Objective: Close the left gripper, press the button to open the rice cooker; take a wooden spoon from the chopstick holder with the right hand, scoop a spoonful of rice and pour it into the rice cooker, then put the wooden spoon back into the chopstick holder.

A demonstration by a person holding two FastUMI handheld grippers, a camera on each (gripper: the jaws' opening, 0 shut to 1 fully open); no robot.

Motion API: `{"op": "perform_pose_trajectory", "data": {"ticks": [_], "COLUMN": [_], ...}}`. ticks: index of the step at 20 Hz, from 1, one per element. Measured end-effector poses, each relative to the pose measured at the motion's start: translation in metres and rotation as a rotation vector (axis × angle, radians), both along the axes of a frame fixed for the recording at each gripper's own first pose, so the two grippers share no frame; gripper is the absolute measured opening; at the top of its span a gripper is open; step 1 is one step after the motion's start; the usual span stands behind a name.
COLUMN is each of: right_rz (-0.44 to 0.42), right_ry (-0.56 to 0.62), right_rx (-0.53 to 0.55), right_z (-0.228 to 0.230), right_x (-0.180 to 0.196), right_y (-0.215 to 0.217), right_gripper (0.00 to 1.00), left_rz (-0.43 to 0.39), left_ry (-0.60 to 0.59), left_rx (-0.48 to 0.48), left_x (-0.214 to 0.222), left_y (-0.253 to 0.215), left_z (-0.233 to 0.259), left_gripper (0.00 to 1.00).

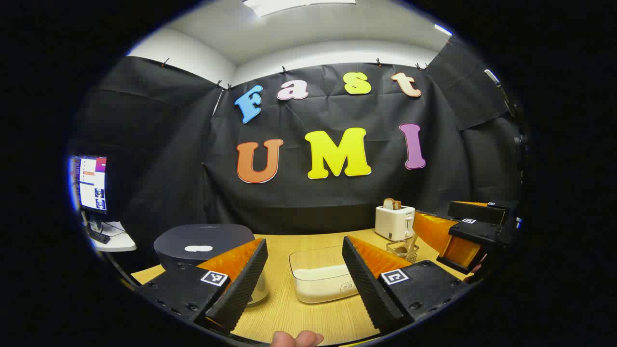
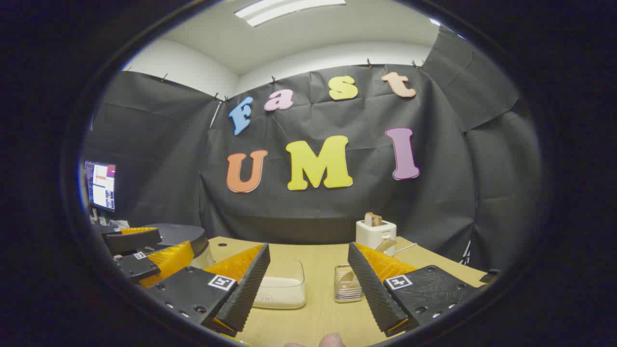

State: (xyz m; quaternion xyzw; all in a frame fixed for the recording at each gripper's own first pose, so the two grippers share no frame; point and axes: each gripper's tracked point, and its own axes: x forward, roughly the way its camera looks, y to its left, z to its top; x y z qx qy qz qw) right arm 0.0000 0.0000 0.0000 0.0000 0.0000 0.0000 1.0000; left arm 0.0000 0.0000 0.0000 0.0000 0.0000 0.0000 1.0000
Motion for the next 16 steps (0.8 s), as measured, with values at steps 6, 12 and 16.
{"op": "perform_pose_trajectory", "data": {"ticks": [6,12,16], "right_rz": [-0.005,-0.008,0.009], "right_ry": [-0.003,-0.006,-0.011], "right_rx": [0.015,0.029,0.031], "right_z": [0.0004,0.0017,0.0029], "right_x": [-0.0001,-0.0012,-0.0014], "right_y": [-0.0013,-0.004,0.0014], "right_gripper": [0.96,0.96,0.96], "left_rz": [0.009,0.016,0.018], "left_ry": [0.003,0.0,0.001], "left_rx": [-0.004,0.004,-0.002], "left_x": [-0.0013,-0.0018,-0.003], "left_y": [0.0032,0.0022,0.0033], "left_z": [-0.0001,0.0006,0.0009], "left_gripper": [0.99,0.99,0.99]}}
